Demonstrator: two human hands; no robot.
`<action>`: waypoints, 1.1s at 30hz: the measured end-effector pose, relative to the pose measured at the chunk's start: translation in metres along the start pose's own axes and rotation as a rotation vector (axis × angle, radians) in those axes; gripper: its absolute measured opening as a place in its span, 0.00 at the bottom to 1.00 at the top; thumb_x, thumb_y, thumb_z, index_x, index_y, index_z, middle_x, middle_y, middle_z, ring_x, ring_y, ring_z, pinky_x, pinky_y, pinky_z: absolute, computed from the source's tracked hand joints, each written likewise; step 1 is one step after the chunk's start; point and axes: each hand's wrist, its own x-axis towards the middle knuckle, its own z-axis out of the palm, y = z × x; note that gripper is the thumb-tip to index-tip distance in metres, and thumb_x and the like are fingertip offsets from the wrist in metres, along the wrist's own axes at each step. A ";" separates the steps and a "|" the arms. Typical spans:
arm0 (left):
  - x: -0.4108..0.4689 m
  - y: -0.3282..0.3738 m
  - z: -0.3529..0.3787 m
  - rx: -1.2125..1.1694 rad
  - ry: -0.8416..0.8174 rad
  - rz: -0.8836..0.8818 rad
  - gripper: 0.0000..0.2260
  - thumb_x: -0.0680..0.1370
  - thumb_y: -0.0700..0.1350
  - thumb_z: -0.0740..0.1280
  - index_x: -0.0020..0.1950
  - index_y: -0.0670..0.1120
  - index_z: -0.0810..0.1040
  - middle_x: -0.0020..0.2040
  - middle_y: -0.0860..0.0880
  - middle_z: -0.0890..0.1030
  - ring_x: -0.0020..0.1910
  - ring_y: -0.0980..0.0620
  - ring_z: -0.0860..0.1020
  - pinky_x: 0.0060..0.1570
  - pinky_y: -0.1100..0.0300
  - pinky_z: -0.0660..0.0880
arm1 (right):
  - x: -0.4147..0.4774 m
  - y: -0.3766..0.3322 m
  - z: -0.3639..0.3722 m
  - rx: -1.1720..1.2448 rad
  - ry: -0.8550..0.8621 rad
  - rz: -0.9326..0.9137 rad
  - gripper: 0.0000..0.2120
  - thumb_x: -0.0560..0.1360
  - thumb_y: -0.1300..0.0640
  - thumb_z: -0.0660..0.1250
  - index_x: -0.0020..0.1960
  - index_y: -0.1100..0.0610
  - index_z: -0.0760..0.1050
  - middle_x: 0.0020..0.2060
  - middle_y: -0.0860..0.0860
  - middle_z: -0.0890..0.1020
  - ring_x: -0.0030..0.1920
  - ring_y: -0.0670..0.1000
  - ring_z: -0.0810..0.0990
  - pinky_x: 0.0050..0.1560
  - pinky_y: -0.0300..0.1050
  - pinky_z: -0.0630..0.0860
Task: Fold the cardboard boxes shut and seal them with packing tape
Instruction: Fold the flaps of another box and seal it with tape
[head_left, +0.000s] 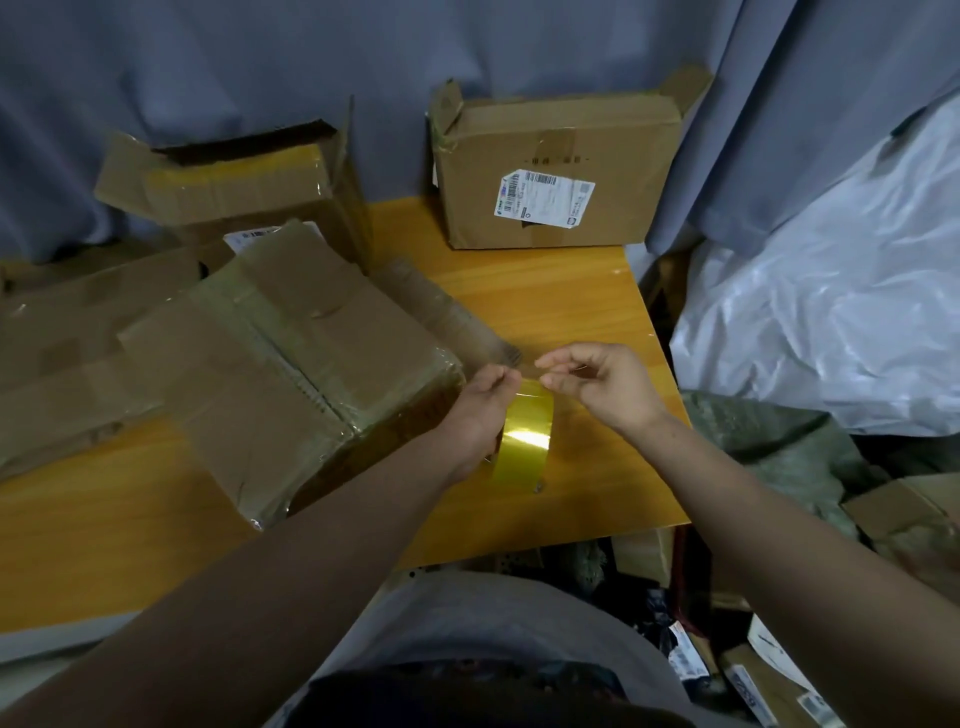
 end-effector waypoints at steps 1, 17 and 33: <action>0.001 -0.001 0.002 0.009 0.000 0.001 0.11 0.69 0.65 0.59 0.45 0.61 0.73 0.55 0.43 0.77 0.49 0.40 0.78 0.50 0.35 0.75 | 0.000 0.001 -0.001 -0.007 0.003 0.008 0.11 0.71 0.65 0.73 0.51 0.56 0.81 0.40 0.48 0.82 0.42 0.45 0.79 0.51 0.39 0.76; -0.006 0.018 0.017 -0.081 -0.026 0.003 0.15 0.76 0.40 0.68 0.54 0.57 0.66 0.58 0.46 0.74 0.59 0.40 0.77 0.57 0.39 0.75 | -0.003 0.011 -0.009 -0.282 0.082 -0.139 0.05 0.76 0.62 0.67 0.50 0.60 0.80 0.51 0.50 0.70 0.49 0.48 0.74 0.45 0.38 0.75; -0.008 0.027 0.028 0.059 0.006 0.051 0.13 0.81 0.55 0.57 0.60 0.49 0.71 0.59 0.43 0.77 0.58 0.43 0.76 0.59 0.42 0.74 | 0.003 0.008 -0.016 0.305 0.185 0.398 0.23 0.73 0.43 0.68 0.58 0.58 0.72 0.51 0.54 0.78 0.48 0.54 0.81 0.39 0.45 0.79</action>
